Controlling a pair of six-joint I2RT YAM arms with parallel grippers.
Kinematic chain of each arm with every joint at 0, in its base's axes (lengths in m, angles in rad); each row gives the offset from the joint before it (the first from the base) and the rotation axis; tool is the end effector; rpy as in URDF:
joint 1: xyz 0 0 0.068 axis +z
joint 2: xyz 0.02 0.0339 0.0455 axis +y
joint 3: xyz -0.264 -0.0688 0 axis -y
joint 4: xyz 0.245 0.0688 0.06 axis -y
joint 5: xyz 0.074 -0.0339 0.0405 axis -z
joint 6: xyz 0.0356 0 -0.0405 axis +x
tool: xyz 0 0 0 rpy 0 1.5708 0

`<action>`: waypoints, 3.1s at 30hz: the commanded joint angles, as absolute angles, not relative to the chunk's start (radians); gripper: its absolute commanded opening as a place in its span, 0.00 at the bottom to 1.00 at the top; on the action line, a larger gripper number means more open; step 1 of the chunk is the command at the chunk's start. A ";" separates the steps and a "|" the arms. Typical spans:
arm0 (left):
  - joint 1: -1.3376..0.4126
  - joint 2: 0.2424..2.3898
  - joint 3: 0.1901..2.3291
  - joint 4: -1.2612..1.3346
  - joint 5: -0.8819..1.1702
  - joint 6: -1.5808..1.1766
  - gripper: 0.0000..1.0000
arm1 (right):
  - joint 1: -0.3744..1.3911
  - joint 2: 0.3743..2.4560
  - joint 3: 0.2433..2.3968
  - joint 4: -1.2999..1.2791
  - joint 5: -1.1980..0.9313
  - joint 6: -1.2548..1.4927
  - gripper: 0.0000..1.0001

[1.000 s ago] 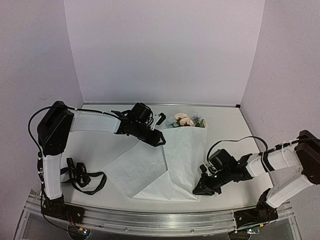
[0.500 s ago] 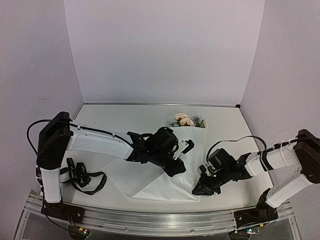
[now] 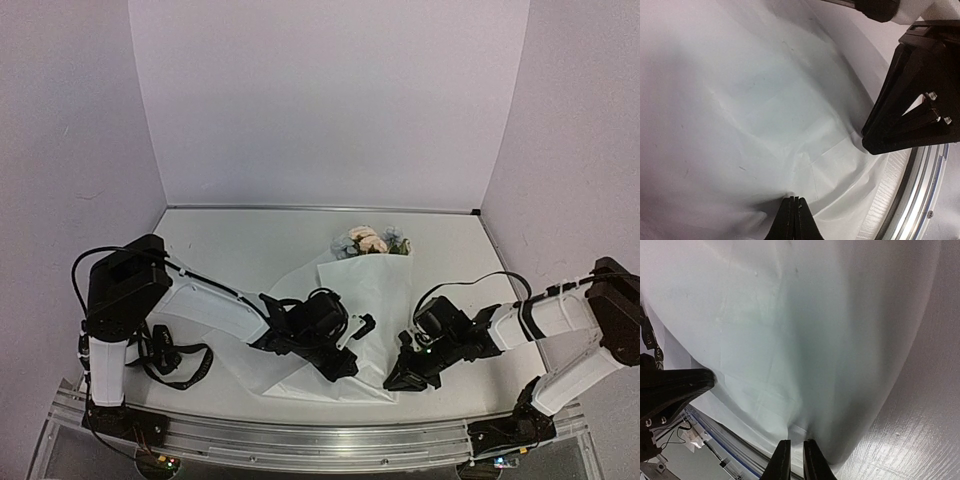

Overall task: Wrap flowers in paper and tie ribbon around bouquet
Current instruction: Press the fold line of the 2/3-folded wrapping paper, then adjust the 2/3-folded wrapping paper at the center of the board.

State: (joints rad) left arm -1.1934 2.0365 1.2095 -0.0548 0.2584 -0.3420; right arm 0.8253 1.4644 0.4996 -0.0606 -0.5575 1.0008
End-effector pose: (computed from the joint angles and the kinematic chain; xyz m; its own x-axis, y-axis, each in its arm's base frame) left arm 0.1454 -0.3915 0.1260 -0.5895 0.6072 -0.5328 0.8077 0.4340 -0.3990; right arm 0.1455 0.1854 0.1197 -0.9946 -0.0241 0.1009 0.0513 0.7306 0.6808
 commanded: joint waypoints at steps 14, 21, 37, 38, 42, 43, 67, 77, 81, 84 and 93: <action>-1.200 2.089 1.168 -0.071 0.226 -0.376 0.00 | 0.731 1.526 0.591 -0.079 -0.540 1.056 0.11; -1.200 2.090 1.164 -0.081 0.242 -0.366 0.00 | 0.641 1.595 0.640 -0.075 -0.597 1.057 0.10; -1.198 2.083 1.163 -0.107 0.247 -0.356 0.00 | 0.379 1.820 0.832 -0.071 -0.704 1.082 0.10; -1.198 2.082 1.161 -0.106 0.249 -0.357 0.00 | 0.363 1.835 0.845 -0.071 -0.710 1.084 0.09; -1.198 2.078 1.160 -0.117 0.247 -0.356 0.00 | 0.295 1.899 0.914 -0.071 -0.732 1.103 0.09; -1.197 2.077 1.159 -0.121 0.246 -0.355 0.00 | 0.283 1.915 0.934 -0.070 -0.736 1.109 0.09; -1.197 1.959 1.184 -0.126 0.209 -0.374 0.07 | 0.200 1.725 1.045 -0.109 -0.773 1.185 0.11; -1.197 1.818 1.148 -0.105 0.194 -0.426 0.14 | 0.526 1.461 0.767 -0.151 -0.661 1.079 0.10; -1.198 1.772 1.105 -0.094 0.197 -0.460 0.14 | 0.669 1.444 0.722 -0.118 -0.614 1.067 0.10; -1.198 1.739 1.076 -0.096 0.200 -0.484 0.14 | 0.753 1.461 0.715 -0.117 -0.598 1.045 0.10; -1.198 1.549 0.931 -0.203 0.109 -0.676 0.20 | 0.872 1.557 0.723 -0.067 -0.576 1.044 0.10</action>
